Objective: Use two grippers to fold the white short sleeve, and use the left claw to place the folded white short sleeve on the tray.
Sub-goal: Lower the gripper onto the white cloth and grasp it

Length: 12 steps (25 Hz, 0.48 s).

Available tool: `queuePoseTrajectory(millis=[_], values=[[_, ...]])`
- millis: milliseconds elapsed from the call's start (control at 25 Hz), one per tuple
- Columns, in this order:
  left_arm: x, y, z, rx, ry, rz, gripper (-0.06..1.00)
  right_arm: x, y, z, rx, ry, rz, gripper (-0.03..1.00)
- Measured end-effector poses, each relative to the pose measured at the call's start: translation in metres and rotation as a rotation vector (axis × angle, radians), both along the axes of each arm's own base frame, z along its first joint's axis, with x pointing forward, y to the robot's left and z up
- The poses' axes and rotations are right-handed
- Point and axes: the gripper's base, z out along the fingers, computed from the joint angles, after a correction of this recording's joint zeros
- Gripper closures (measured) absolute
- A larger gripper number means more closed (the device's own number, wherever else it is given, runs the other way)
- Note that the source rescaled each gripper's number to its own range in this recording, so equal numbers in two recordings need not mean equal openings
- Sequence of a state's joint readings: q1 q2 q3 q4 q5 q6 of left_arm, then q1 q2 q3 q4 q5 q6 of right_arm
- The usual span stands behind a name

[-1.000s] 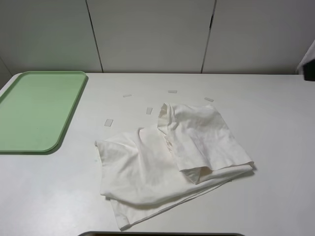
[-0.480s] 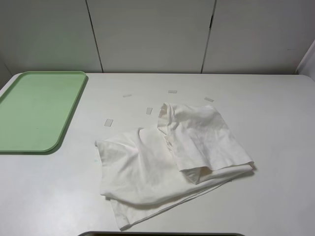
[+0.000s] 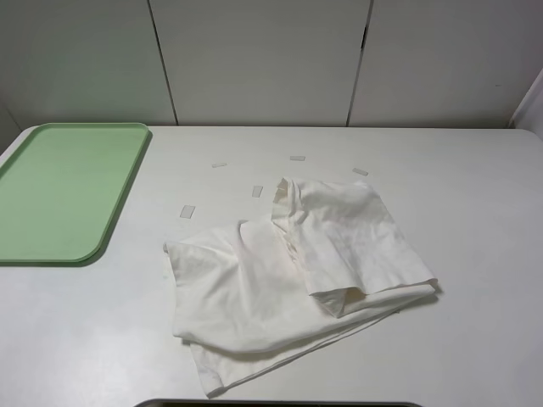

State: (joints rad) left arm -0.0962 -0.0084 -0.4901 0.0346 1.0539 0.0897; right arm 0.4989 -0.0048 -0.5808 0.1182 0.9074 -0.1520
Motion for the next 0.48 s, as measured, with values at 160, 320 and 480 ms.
queuePoseTrajectory(millis=[160,320,480], values=[[0.000,0.000,0.000,0.000,0.000,0.000,-0.05,0.003,0.002,-0.008,-0.015,0.033,0.004,-0.03],[0.000,0.000,0.000,0.000,0.000,0.000,-0.05,0.006,0.004,-0.018,-0.042,0.081,0.007,-0.03],[0.000,0.000,0.000,0.000,0.000,0.000,-0.05,0.006,0.004,-0.020,-0.047,0.091,0.008,-0.03]])
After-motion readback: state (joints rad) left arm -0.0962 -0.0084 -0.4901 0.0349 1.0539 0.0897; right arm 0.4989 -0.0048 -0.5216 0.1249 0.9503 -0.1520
